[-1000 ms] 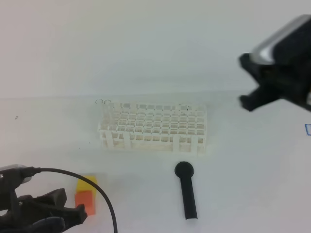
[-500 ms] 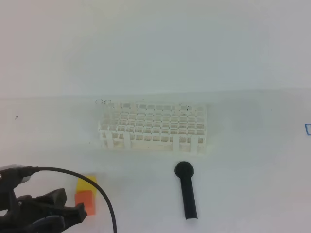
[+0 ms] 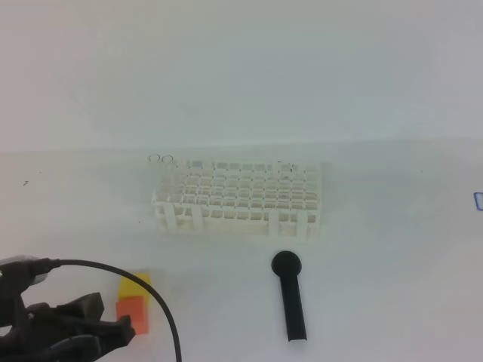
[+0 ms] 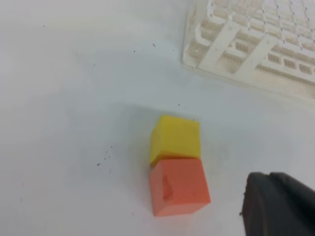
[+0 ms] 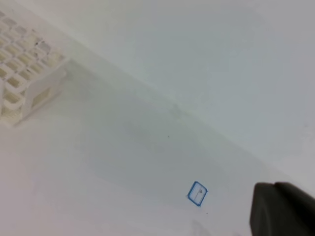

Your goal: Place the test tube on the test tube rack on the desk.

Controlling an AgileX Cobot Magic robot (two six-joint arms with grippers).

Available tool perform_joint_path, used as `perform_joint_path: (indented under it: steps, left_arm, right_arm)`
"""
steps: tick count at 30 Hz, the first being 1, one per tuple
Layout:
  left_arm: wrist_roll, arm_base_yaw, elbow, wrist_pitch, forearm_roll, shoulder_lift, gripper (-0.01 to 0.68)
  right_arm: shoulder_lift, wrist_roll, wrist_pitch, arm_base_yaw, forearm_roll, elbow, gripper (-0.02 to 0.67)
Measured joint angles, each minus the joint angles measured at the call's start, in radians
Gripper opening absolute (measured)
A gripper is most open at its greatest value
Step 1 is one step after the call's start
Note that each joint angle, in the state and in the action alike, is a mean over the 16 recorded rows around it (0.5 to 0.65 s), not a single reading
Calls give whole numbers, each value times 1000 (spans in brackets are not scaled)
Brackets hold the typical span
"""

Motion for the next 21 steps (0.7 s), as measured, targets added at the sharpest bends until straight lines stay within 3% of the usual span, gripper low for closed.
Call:
perform_joint_path:
  steps: [11,21]
  left_arm:
    - [-11,0,0,-2,0,0,-1]
    - [-19,0,0,-1,0,0,-1]
  right_arm:
    - [-40,139,14,-46,-34,22,-1]
    - [-278,347,-176,-273,-67,213,-1]
